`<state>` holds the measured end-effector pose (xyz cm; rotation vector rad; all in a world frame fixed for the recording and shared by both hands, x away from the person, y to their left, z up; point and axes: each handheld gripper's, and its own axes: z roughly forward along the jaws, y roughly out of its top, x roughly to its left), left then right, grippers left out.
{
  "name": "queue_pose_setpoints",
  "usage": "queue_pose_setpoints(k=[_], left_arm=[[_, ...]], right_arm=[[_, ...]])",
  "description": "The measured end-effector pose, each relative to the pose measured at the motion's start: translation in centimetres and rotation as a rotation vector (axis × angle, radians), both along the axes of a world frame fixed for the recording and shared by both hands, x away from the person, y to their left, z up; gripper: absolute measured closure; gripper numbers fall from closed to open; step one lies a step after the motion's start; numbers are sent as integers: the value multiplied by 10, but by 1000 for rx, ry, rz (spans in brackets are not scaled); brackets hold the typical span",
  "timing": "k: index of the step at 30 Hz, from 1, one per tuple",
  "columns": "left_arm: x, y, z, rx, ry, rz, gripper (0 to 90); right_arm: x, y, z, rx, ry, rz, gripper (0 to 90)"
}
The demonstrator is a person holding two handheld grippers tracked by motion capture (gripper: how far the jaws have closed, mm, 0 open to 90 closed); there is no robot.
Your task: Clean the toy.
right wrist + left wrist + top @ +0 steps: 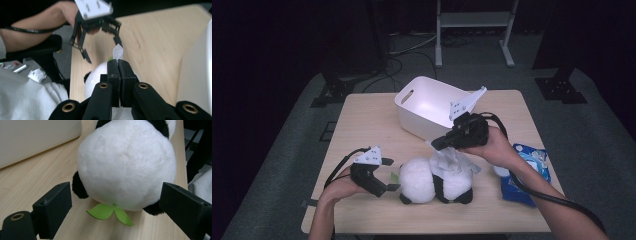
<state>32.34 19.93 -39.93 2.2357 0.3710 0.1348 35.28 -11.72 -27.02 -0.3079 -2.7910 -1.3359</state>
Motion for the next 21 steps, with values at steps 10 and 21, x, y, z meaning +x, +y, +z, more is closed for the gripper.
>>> queue_pose_setpoints(k=[10, 21], left_arm=[[1, -4, -2, 12, 4, -6, 97], [1, -7, -3, 10, 8, -5, 97]], right_arm=[[3, -4, -50, -83, 59, -19, 872], [-2, -5, -74, -149, 0, -38, 775]])
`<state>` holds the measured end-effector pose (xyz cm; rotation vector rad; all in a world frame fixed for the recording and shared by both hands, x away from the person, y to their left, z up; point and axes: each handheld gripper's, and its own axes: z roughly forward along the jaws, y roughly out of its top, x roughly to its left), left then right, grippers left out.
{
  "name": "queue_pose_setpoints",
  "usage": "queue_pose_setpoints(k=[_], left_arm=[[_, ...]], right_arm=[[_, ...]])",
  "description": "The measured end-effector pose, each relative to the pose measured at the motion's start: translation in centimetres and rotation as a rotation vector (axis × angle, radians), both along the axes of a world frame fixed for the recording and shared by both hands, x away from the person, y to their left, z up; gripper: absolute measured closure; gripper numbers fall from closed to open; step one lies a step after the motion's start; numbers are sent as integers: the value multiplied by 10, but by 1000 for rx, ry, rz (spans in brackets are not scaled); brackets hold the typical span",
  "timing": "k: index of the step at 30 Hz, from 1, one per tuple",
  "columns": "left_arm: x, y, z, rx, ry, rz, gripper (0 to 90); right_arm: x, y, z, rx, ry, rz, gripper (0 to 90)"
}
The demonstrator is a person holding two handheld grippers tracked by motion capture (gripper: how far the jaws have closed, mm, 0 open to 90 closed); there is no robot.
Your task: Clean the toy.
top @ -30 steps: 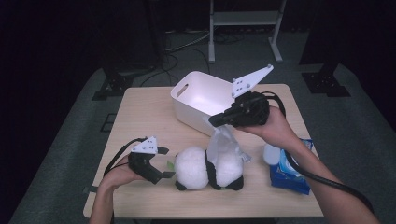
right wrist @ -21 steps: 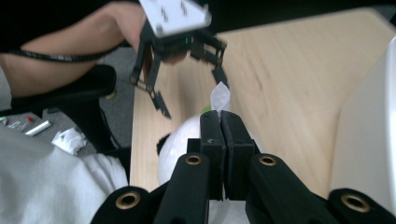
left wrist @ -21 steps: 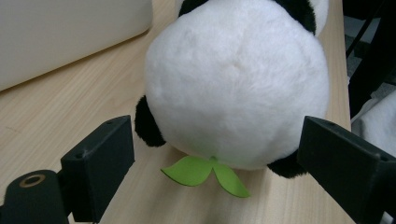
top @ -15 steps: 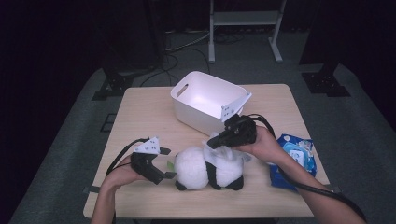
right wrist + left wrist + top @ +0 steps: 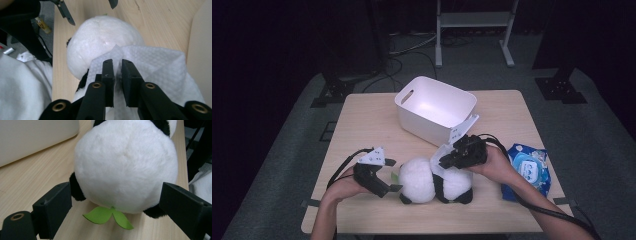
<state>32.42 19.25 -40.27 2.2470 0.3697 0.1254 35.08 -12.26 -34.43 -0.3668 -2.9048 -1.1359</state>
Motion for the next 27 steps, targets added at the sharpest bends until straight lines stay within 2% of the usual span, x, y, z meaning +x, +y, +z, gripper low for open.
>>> queue_pose_setpoints(k=[2, 4, 10, 16, 19, 25, 27], left_arm=[[0, 0, 0, 2, 0, -2, 97], [0, 0, 0, 5, 0, -3, 97], [0, -1, -1, 4, 3, -1, 97], [2, 1, -4, 6, 16, 2, 97], [3, 0, -6, 1, 24, 1, 97], [4, -4, -11, 0, 45, -8, 97], [4, -6, -13, 5, 50, -14, 97]], right_arm=[[-2, 1, -1, -5, -6, -4, 746], [-4, 2, -2, -17, -41, 6, 706], [-7, 4, -5, -55, -93, 5, 593], [-7, 4, -11, -67, -94, 1, 578], [-6, 2, -15, -68, -76, -7, 614], [-5, -5, -18, -39, -41, -35, 796], [-5, -6, -17, -34, -45, -28, 829]])
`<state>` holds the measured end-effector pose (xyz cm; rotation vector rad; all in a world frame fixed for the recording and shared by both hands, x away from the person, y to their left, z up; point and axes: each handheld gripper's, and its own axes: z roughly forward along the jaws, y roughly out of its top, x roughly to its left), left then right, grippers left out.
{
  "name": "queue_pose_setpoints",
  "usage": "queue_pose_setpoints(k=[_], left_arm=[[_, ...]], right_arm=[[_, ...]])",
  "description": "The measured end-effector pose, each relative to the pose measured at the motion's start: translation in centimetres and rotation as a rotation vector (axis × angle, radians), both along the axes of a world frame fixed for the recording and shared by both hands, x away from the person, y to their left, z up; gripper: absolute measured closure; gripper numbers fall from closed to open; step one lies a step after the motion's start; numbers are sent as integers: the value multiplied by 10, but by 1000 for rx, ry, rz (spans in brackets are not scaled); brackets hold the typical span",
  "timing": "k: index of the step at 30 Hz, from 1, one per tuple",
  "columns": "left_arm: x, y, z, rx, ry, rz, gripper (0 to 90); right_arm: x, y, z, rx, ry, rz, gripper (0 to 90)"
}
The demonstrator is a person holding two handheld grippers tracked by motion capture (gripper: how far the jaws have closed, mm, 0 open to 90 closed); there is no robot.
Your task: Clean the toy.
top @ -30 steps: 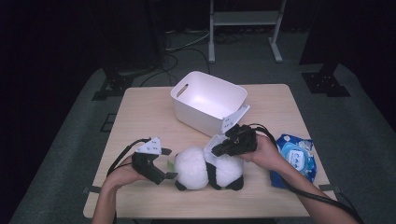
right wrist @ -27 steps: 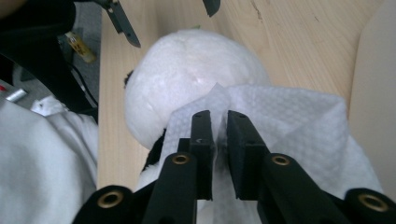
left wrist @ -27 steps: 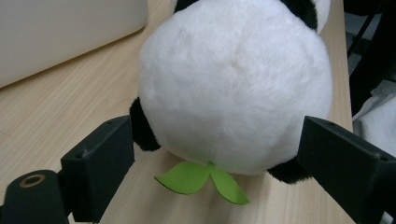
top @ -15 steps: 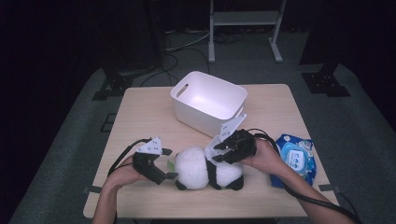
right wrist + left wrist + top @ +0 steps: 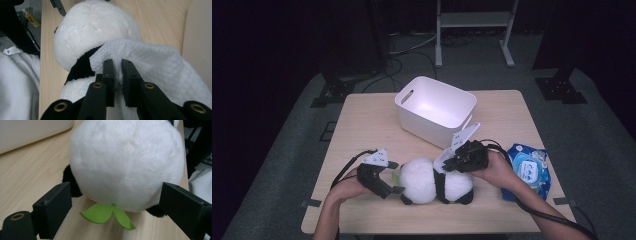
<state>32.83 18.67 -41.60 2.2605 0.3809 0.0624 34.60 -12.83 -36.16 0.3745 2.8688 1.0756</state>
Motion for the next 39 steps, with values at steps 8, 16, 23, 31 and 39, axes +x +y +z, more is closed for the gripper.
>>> queue_pose_setpoints(k=[8, 16, 23, 31, 39], left_arm=[[1, -3, -3, -9, 13, -8, 99], [0, -5, -2, -11, 11, -25, 99], [-2, -6, 2, -26, -6, -34, 99], [-4, -9, 5, -16, -19, -39, 99], [-4, -10, 5, -11, -24, -39, 99]], right_arm=[[-3, 8, 8, 34, 7, 25, 853], [-9, 34, 10, 47, 34, 93, 853], [-13, 55, 13, 67, 56, 156, 852], [-16, 42, 9, 37, 32, 141, 848], [-22, 8, 13, 51, 19, 88, 848]])
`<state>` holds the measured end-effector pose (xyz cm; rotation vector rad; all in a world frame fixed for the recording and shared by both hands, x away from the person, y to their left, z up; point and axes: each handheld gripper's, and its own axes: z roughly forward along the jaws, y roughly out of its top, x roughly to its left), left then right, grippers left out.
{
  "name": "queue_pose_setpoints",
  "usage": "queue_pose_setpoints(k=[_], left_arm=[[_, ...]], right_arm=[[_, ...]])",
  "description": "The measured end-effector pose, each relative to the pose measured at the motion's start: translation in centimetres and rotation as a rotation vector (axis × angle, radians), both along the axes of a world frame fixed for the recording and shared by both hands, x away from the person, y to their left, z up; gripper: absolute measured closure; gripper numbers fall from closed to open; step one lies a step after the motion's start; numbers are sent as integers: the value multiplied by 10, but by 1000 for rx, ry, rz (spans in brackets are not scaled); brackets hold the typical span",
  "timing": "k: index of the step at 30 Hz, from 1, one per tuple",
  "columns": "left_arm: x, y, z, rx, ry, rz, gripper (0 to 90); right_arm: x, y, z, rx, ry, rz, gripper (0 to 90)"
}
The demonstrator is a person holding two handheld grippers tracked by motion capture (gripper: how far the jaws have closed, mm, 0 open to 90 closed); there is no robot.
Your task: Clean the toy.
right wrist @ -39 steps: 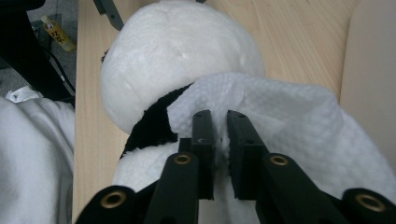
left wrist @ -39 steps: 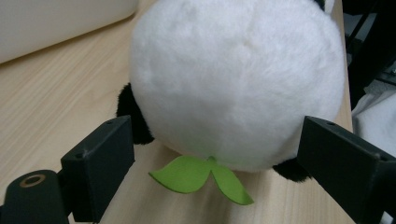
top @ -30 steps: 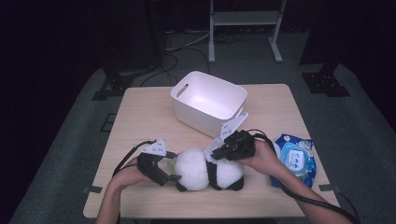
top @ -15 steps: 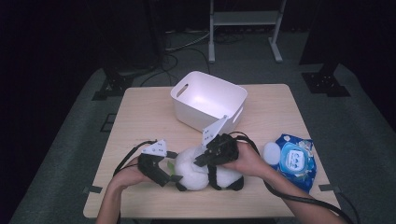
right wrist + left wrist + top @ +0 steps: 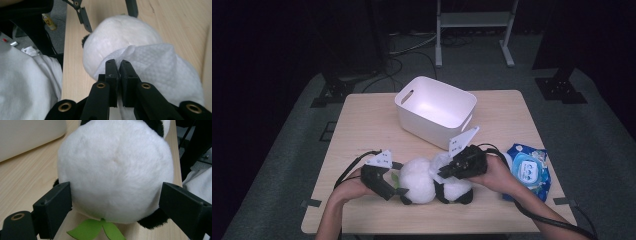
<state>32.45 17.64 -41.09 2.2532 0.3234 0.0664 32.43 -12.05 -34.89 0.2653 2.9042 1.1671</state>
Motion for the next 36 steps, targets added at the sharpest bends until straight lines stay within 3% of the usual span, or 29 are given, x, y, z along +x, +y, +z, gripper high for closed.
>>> queue_pose_setpoints(k=[8, 14, 27, 36], left_arm=[[-1, -1, 3, -3, -5, -2, 99], [-1, -1, 2, 0, -5, -1, 99], [-1, -2, 2, 5, -3, -1, 99], [-1, -1, 2, 4, -2, -2, 99]], right_arm=[[-7, -35, 1, 9, 8, -44, 848], [-8, -52, -7, 22, 25, -61, 841], [-11, -42, 2, 60, -5, -34, 684], [-11, -43, 10, 74, -31, -46, 644]])
